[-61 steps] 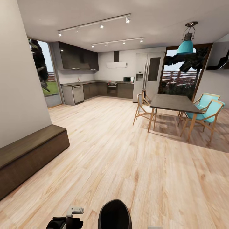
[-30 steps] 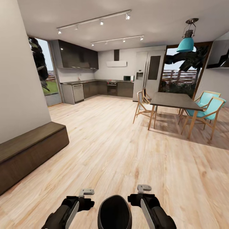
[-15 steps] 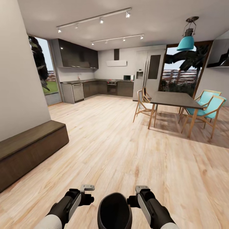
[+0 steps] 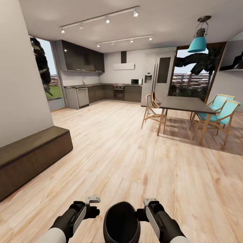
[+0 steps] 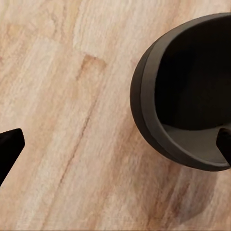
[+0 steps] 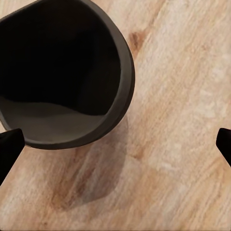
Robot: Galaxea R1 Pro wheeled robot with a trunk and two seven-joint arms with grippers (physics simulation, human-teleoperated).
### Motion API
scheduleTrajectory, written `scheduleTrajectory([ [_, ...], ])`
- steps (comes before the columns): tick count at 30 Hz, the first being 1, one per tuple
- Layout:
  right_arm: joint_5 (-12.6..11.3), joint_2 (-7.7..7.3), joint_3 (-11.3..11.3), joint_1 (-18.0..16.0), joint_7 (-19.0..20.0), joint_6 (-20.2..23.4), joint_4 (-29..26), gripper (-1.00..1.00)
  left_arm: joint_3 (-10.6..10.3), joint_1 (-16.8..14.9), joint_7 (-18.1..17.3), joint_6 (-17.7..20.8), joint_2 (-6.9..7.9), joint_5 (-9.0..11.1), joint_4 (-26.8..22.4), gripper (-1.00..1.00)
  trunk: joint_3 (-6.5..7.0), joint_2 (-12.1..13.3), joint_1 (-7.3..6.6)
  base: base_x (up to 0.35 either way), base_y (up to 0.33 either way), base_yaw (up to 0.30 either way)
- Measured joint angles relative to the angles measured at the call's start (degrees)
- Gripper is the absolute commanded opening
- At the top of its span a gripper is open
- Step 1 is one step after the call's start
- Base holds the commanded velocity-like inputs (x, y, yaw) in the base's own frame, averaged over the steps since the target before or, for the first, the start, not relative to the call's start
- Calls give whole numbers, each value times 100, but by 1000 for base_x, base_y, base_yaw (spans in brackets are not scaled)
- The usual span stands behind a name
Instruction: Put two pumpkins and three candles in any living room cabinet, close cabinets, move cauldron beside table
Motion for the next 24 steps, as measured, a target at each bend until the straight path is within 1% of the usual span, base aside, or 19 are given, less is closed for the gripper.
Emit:
scheduleTrajectory([
  [3, 0, 0, 0, 0, 0, -19, 2, 100, -1, 0, 1, -135, 0, -13, 8, 100, -54, -120, 66, 0, 0, 0],
  [10, 6, 0, 9, 0, 0, -29, 2, 100, -1, 0, -1, -226, -2, -5, 10, 100, -180, -401, 220, 0, 0, 0],
  [12, 7, 0, 22, 0, -1, -30, 2, 100, -5, -3, 0, -232, -29, -3, 10, 100, -215, -481, 264, 0, 0, 0],
  [13, 7, 0, 27, 0, -1, -31, 2, 100, -7, -5, 3, -224, -78, -1, 11, 100, -233, -521, 286, 0, 0, 0],
  [14, 7, 0, 27, 0, -1, -31, 2, 100, -6, -5, 3, -224, -80, -5, 11, 100, -251, -562, 308, 0, 0, 0],
  [15, 7, 0, 30, 0, -1, -31, 2, 100, -8, -7, 5, -208, -131, -2, 6, 100, -269, -602, 330, 0, 0, 0],
  [17, 8, 0, 32, 0, -1, -31, 3, 100, -8, -9, 14, -196, -168, -5, 1, 100, -305, -682, 374, 0, 0, 0],
  [24, 8, 0, 34, 0, -1, -31, 3, 100, -9, -9, 44, -192, -235, -8, -5, 100, -431, -963, 527, 0, 0, 0],
])
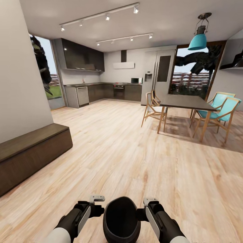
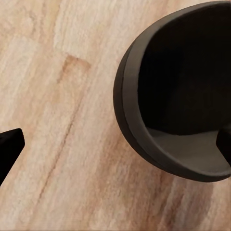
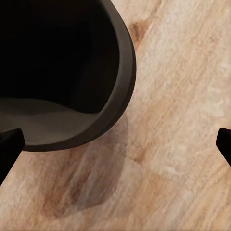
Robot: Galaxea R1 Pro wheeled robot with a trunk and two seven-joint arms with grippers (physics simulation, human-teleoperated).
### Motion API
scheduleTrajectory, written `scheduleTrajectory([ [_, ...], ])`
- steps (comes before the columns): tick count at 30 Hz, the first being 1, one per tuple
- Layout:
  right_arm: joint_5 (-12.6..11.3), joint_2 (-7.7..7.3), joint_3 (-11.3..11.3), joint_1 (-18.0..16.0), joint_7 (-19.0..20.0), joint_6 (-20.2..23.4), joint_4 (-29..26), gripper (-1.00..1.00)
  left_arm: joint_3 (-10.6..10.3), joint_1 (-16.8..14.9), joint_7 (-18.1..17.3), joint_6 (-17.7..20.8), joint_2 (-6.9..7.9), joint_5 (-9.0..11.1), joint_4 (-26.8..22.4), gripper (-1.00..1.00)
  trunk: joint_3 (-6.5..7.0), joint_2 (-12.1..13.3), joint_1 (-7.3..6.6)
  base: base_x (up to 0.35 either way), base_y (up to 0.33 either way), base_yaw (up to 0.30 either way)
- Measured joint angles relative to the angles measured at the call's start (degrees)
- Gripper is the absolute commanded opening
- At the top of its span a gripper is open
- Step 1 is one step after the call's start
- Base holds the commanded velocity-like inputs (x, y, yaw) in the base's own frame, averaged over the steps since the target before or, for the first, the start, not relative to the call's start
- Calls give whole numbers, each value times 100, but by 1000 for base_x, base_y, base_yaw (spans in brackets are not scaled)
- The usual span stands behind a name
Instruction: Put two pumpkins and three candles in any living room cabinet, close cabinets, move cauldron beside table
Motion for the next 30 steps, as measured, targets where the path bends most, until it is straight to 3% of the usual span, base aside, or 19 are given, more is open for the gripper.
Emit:
scheduleTrajectory([
  [20, -7, 0, 8, 0, 23, -9, -8, 100, -8, 15, 12, -330, -55, -22, 16, 100, -359, -802, 439, 0, 0, 0],
  [30, -8, 0, 9, 0, 27, -9, -9, 100, -8, 17, 13, -347, -55, -22, 16, 100, -359, -804, 440, 3, 0, 0],
])
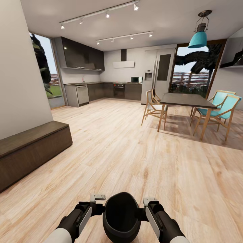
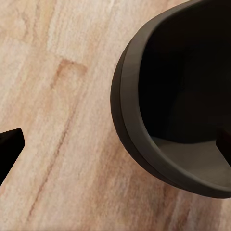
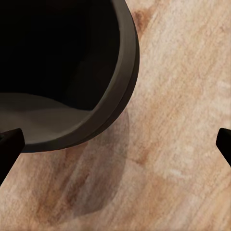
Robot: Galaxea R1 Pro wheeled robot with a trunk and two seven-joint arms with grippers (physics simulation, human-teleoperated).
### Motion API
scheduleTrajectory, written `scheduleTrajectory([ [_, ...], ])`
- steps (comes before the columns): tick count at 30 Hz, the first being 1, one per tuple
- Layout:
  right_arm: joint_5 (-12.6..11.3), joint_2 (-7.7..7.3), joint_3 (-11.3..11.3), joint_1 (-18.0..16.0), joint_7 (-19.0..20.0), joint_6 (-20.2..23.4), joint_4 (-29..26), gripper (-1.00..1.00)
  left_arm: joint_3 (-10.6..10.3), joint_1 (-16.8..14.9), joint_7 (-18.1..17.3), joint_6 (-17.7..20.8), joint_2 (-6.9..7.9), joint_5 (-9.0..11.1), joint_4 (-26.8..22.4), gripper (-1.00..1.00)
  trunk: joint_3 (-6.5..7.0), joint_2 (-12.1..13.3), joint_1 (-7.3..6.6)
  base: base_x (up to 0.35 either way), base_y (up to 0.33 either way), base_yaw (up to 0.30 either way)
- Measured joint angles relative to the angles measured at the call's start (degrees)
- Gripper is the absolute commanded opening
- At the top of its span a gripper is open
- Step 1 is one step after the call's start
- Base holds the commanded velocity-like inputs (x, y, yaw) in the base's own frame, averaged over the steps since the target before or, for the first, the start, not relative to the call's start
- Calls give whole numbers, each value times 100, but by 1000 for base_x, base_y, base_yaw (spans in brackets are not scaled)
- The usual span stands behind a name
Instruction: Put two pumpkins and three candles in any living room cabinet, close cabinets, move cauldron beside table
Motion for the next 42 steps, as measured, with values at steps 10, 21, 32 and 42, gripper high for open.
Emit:
scheduleTrajectory([
  [10, 0, 0, 0, 0, 0, 0, 0, 100, 0, 0, 0, 0, 0, 0, 0, 100, 0, 0, -1, 96, 0, 0],
  [21, -240, 0, 0, 0, -10, -162, 0, 100, -7, 0, 0, -3, 0, -8, 0, 100, 0, 0, 0, 69, 0, 0],
  [32, -929, 0, 89, 0, -54, -270, 1, 100, -17, 0, -7, -3, 0, -28, 83, 100, 0, 0, 0, 4, 0, 0],
  [42, -971, 0, 105, 0, -55, -275, 1, 100, -127, 0, -1, -8, -1, -32, 161, 100, -71, -159, 87, 0, 0, 0],
])
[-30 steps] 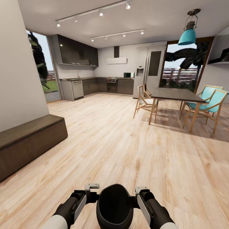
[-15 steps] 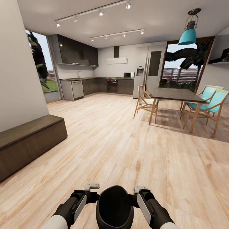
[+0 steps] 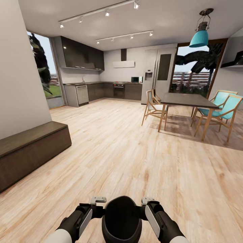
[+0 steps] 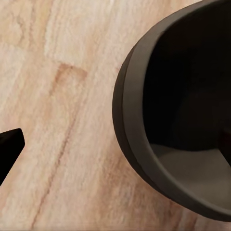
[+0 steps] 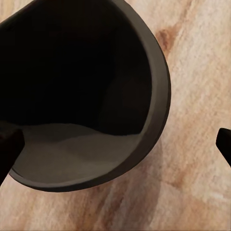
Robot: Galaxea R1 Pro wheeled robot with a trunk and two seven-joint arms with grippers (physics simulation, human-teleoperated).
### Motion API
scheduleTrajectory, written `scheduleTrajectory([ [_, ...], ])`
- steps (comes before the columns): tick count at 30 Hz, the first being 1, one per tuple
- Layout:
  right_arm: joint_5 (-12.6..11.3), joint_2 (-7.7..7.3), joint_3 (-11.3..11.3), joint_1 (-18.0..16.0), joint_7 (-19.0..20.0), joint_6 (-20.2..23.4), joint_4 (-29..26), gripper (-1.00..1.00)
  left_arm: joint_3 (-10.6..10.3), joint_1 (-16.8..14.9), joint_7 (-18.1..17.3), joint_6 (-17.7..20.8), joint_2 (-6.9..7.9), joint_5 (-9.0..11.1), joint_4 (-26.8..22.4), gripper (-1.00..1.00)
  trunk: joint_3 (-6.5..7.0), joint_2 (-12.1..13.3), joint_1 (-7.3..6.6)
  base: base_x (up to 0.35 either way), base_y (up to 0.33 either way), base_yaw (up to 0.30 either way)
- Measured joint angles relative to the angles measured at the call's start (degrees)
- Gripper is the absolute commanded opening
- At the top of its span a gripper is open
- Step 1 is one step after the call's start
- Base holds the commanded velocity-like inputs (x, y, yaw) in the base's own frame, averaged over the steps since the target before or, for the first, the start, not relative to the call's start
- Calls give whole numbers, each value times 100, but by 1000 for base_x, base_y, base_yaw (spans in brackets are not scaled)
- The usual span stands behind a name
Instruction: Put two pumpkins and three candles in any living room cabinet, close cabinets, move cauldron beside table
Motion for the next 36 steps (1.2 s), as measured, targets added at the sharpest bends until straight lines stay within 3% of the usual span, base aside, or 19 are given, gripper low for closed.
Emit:
scheduleTrajectory([
  [17, -3, 0, 9, 0, 4, 0, 8, 100, -31, 0, -7, -312, 0, 0, 15, 100, -305, -682, 374, 0, 0, 0],
  [31, -11, 0, 10, 0, 6, -7, 8, 100, -34, 0, -15, -329, 0, 0, 15, 100, -615, -702, 410, 0, 0, 0],
  [36, -15, 0, 10, 0, 6, -9, 8, 100, -35, -1, -25, -333, 0, 0, 15, 100, -616, -702, 410, 0, 0, 0],
])
